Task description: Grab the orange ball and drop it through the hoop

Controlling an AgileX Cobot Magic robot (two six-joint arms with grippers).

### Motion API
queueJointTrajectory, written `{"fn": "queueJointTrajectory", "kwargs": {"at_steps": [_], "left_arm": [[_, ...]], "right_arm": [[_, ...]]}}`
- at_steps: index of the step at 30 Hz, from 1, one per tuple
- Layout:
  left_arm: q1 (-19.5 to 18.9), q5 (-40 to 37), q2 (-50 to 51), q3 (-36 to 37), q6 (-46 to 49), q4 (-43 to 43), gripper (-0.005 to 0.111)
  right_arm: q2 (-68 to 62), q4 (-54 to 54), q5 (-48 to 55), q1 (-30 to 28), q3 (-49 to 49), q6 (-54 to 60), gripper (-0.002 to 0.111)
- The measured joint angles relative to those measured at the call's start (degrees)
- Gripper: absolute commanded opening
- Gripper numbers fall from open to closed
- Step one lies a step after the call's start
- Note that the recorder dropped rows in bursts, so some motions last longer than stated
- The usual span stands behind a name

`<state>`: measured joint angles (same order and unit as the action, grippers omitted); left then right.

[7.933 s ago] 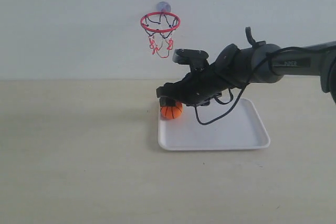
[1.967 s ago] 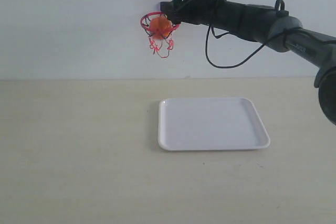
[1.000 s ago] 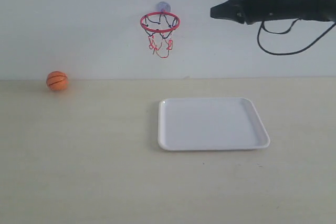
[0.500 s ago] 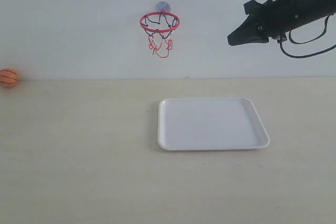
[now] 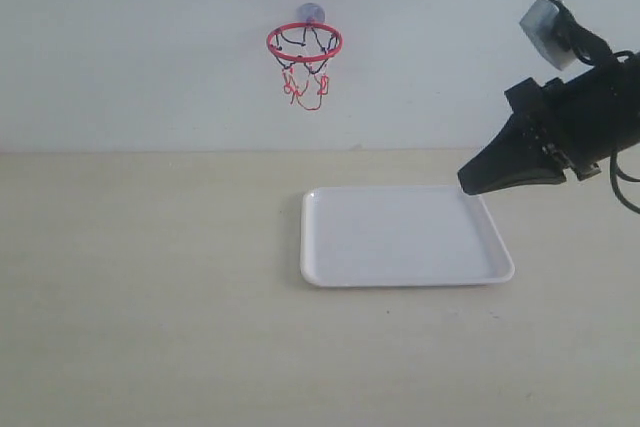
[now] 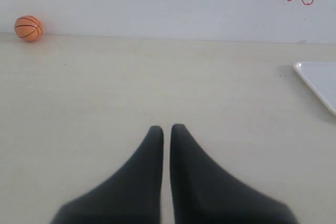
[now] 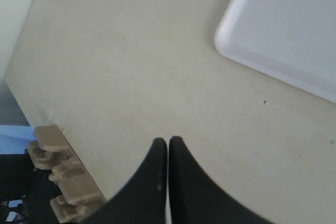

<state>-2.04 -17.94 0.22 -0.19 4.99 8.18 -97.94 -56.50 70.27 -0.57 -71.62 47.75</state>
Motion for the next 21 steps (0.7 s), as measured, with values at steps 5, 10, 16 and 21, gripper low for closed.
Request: {"fn": "queueJointTrajectory", "kwargs": {"at_steps": [5,10,16,21], "left_arm": [[0.0,0.0,0.0,0.0,0.0,0.0,0.004],[0.0,0.0,0.0,0.0,0.0,0.0,0.004],[0.0,0.0,0.0,0.0,0.0,0.0,0.004],[0.0,0.0,0.0,0.0,0.0,0.0,0.004]], "right_arm": [[0.0,0.0,-0.2,0.0,0.3,0.0,0.0],[0.0,-1.5,-0.2,0.0,0.3,0.0,0.0],[10.0,-3.2,-17.6,2.7,6.2,1.3,0.0],[27.1,-3.5,-43.2,7.4,20.6,1.7,0.0]]}}
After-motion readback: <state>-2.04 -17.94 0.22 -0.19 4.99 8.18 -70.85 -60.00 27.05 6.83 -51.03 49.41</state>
